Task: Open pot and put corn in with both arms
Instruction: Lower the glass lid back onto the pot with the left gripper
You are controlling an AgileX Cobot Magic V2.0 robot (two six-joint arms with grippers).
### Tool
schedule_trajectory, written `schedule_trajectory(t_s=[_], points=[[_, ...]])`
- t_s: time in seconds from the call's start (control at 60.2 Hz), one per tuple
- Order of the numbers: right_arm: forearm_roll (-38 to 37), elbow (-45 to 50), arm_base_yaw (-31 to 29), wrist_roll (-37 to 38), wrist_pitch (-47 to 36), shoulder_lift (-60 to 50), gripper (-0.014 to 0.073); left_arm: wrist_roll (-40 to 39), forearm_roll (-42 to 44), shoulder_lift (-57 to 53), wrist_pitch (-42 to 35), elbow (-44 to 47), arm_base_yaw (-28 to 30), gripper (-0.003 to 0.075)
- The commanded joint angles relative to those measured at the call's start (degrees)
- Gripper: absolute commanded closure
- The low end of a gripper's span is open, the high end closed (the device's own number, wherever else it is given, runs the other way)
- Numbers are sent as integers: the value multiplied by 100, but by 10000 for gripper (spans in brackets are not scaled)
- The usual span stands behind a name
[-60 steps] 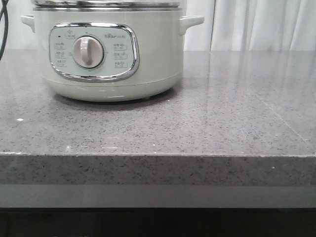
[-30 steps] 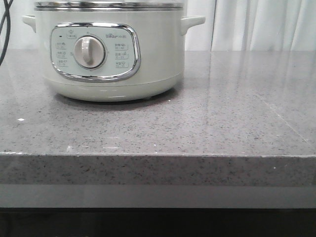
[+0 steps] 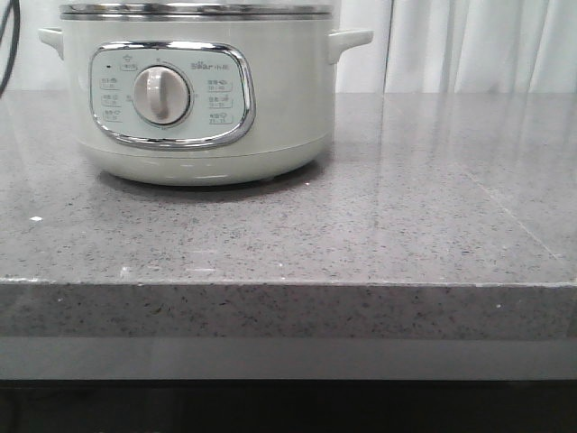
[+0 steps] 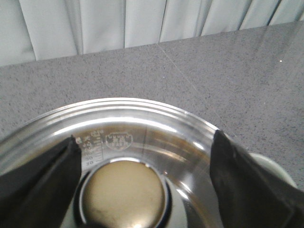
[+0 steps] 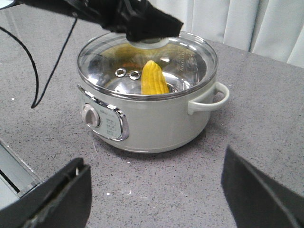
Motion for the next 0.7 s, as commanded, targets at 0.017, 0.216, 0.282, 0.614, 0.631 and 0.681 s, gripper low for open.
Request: schedule_trajectory(t_s=[0.017, 0.216, 0.282, 0.614, 0.631, 0.681], points=[[42, -151, 0, -16, -409, -38, 11, -26, 95, -692, 148, -481, -36, 155], [42, -151, 0, -16, -409, -38, 11, -26, 343, -1717, 689, -224, -36, 155], [42, -151, 0, -16, -409, -38, 11, -26, 343, -2132, 654, 136, -36, 155], [42, -151, 0, -16, -424, -38, 11, -37, 245, -4230, 509, 2808, -36, 155], [42, -151, 0, -16, -444, -38, 11, -37, 234, -4353, 496, 2912, -36, 155], [42, -151, 0, -16, -479, -38, 11, -61, 221, -4608, 459, 3303, -36, 155]])
